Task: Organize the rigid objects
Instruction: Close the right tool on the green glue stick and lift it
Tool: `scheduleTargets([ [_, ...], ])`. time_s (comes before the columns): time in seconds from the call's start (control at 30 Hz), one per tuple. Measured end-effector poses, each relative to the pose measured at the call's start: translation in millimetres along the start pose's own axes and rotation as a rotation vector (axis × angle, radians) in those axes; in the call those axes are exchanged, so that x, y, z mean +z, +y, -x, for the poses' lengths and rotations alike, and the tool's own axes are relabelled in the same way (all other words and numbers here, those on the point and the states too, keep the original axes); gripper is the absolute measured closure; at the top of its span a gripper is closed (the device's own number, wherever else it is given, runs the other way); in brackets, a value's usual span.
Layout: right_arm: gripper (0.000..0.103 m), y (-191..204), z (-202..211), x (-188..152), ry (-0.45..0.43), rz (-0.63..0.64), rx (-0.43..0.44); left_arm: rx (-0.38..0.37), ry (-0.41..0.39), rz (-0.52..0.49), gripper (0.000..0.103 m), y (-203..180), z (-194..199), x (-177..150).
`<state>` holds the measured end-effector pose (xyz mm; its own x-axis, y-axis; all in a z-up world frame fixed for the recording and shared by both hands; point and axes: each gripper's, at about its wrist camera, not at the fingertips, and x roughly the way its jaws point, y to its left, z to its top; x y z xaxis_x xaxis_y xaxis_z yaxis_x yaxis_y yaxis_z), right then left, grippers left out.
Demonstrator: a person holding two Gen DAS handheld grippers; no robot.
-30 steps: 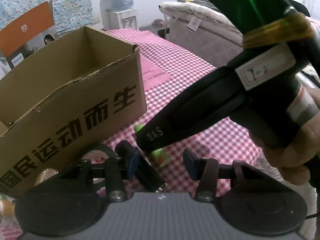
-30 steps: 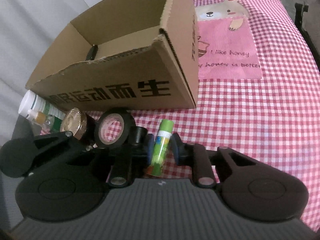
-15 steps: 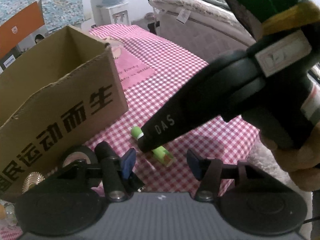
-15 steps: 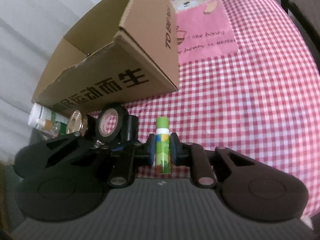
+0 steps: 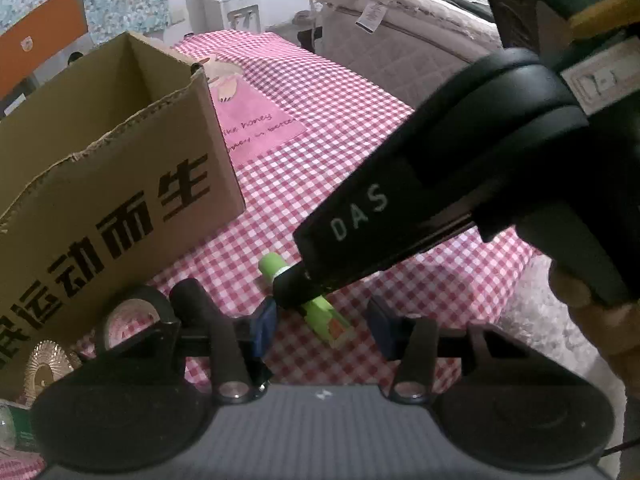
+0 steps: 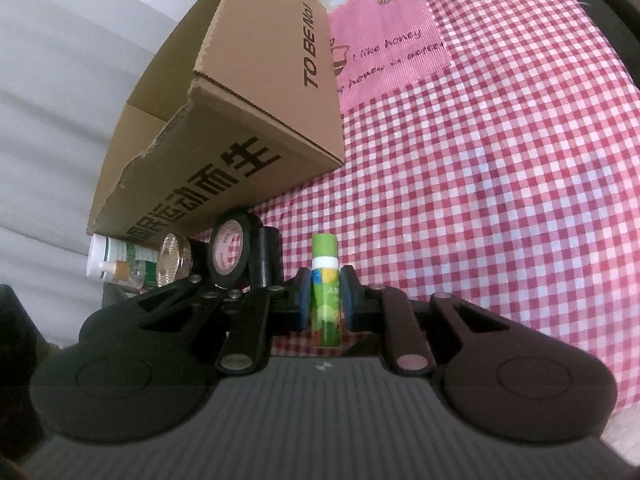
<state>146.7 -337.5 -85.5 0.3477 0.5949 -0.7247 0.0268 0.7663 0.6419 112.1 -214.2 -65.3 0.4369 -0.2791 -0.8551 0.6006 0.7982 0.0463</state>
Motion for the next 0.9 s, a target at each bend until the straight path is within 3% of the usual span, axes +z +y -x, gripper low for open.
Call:
scheduleTargets([
  [0.27,0.089,-8.6,16.3,1.6,0.005,-0.021,0.012,-0.003,0.001,0.004,0.055,1.9,-0.4,4.2],
  [0.5,0.089,-9.1,22.3,-1.2,-0.008,-0.019,0.010,0.006,0.006,0.019,0.067,5.0,0.1,13.9],
  [0.9,0.089,-9.1,39.6,-19.5,-0.054,-0.022,0.007,0.004,-0.021,0.013,0.069,1.5,8.6,10.0],
])
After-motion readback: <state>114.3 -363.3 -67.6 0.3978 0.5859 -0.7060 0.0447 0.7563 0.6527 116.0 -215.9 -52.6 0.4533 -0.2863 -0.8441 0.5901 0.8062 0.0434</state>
